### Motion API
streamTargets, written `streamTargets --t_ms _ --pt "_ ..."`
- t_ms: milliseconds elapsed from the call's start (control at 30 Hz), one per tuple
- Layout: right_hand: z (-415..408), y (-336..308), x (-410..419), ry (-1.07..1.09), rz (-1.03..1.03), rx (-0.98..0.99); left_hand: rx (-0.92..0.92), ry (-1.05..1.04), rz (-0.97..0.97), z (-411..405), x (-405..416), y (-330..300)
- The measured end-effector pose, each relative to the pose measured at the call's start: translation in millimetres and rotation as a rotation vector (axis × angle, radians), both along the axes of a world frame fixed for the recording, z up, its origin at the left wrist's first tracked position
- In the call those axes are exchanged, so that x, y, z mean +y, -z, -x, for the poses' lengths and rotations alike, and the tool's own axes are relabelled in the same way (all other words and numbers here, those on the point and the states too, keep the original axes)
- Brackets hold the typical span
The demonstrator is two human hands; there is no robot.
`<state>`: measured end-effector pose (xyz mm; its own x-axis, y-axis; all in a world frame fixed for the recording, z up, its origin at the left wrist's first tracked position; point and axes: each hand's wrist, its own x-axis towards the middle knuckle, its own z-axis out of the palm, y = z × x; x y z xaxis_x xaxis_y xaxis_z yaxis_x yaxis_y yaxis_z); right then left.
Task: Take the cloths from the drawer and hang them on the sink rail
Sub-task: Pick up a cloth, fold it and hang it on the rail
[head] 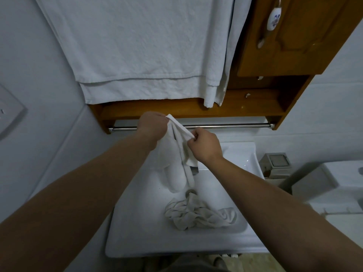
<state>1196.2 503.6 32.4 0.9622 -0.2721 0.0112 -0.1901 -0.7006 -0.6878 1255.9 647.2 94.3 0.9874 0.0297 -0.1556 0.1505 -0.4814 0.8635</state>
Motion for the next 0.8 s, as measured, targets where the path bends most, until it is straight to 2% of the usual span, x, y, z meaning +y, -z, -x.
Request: streamTargets --t_ms 100,167,200,233,267,300,400,500,600,633,667,700,733,800 --pt "8 11 -7 0.052 0.062 0.062 0.001 -0.064 0.070 -4 5 1" --pt "15 17 -14 0.066 0.082 0.091 0.008 -0.048 0.017 -11 12 0" --pt "18 19 -18 0.074 0.078 0.090 0.029 -0.029 -0.054 -12 14 -4" --pt "21 21 -22 0.078 0.058 0.077 -0.068 0.029 -0.346 -11 19 3" --pt "23 24 -25 0.070 0.022 0.054 -0.120 0.055 -0.527 -14 23 8" --pt "25 26 -28 0.047 -0.016 0.023 -0.125 0.014 -0.602 -16 24 9" --pt "30 31 -34 -0.048 -0.080 -0.062 -0.123 -0.032 -0.649 -18 24 10" --pt "35 27 -38 -0.026 -0.157 -0.152 -0.124 0.030 -0.667 -19 29 19" --pt "40 16 -37 0.028 -0.299 -0.268 -0.092 0.030 -0.504 -22 34 25" --pt "40 12 -36 0.058 -0.345 -0.308 -0.067 0.016 -0.321 -19 31 23" --pt "38 8 -34 0.095 -0.386 -0.340 0.063 -0.083 -0.007 -19 28 16" --pt "37 4 -33 0.130 -0.413 -0.361 0.156 -0.088 0.216 -22 27 11" --pt "35 0 -33 0.154 -0.419 -0.367 0.151 -0.084 0.265 -20 29 13" --pt "30 -8 -31 0.150 -0.378 -0.331 0.180 -0.045 0.242 -22 28 15"
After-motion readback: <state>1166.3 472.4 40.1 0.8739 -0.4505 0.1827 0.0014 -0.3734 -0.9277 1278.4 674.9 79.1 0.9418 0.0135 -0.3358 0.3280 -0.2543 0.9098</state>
